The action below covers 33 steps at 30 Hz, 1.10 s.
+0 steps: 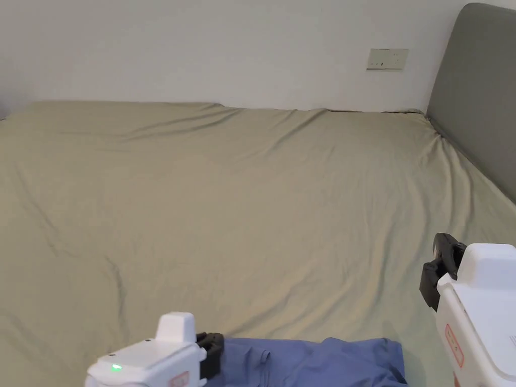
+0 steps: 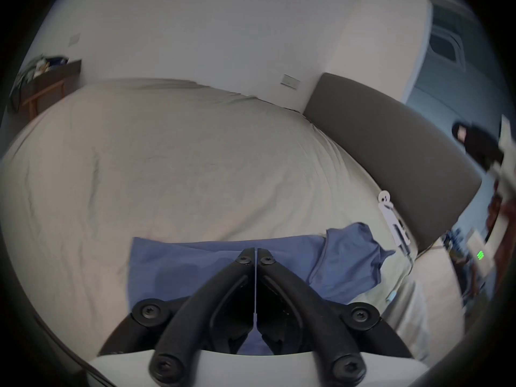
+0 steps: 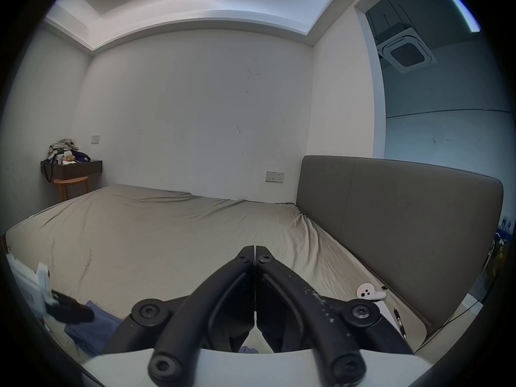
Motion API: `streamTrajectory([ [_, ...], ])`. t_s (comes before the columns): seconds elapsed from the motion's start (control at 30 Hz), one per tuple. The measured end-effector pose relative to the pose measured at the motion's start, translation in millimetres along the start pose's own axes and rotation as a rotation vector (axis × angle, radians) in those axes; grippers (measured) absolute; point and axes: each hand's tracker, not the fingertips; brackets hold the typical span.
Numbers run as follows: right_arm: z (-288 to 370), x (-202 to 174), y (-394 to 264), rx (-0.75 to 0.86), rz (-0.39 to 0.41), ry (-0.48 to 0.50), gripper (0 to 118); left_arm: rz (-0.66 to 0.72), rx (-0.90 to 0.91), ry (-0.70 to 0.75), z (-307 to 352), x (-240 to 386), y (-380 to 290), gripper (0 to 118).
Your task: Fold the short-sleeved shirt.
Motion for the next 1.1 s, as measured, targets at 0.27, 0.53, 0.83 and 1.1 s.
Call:
streamTrajectory([
  [0.27,-2.0,-11.9,-0.8,-0.009,0.018,0.028,2,0.382,-0.145,-0.069,17.7,-117.2,9.1,56],
  [0.53,-6.0,-19.2,-2.1,-0.028,0.02,0.027,2,0.49,-0.239,-0.111,-5.0,-156.5,-12.8,112],
  [0.83,-7.2,-15.6,-4.1,-0.042,0.029,0.011,2,0.472,-0.287,-0.138,-39.2,-138.4,-28.8,30],
  [1.1,-10.6,-15.1,-3.5,-0.043,0.023,0.009,2,0.357,-0.243,-0.076,-17.5,-121.3,-20.3,11],
])
